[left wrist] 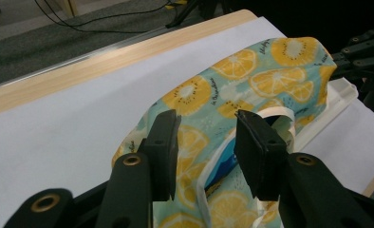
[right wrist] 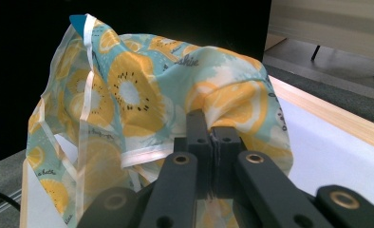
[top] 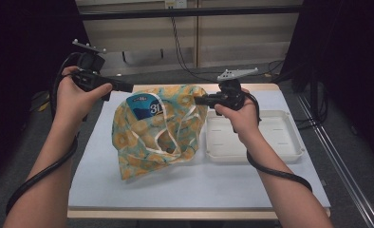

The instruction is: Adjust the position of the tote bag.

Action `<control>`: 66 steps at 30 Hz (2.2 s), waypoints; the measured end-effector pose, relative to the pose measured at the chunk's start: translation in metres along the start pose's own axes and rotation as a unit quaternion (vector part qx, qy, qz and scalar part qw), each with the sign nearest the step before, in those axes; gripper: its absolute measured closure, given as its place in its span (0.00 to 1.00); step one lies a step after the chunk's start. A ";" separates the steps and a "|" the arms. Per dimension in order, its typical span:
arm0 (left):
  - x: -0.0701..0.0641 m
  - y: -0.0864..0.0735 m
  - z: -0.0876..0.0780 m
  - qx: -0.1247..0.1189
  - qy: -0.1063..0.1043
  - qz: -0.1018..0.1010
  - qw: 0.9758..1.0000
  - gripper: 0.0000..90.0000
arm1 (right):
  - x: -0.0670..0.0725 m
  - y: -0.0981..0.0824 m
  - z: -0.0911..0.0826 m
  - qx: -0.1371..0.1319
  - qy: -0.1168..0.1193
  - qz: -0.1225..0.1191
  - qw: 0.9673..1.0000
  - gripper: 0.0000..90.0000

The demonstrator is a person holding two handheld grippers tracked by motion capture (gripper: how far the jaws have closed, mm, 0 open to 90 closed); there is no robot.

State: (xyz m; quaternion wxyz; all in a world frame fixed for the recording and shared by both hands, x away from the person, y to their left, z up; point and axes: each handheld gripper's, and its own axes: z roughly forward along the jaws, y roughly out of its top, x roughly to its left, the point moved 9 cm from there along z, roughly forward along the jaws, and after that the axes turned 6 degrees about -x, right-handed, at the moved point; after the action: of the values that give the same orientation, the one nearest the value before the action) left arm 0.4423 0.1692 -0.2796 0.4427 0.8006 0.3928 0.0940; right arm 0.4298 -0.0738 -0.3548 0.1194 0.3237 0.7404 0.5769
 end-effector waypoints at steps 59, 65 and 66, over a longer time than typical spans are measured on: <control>-0.082 -0.044 0.077 0.029 -0.100 0.021 0.994 0.72 | 0.009 -0.002 0.006 0.003 0.004 0.002 1.000 0.99; -0.081 -0.045 0.078 0.044 -0.096 0.032 0.994 0.91 | 0.008 -0.003 0.006 0.002 0.005 0.003 1.000 0.99; -0.082 -0.043 0.079 0.036 -0.094 0.026 0.995 0.92 | 0.008 -0.003 0.006 0.001 0.006 0.002 1.000 0.99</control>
State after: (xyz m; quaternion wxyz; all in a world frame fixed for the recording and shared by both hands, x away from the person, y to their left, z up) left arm 0.4025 0.0738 -0.3436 0.4457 0.8313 0.3317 0.0151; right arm 0.4261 -0.0640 -0.3576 0.1140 0.3218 0.7409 0.5784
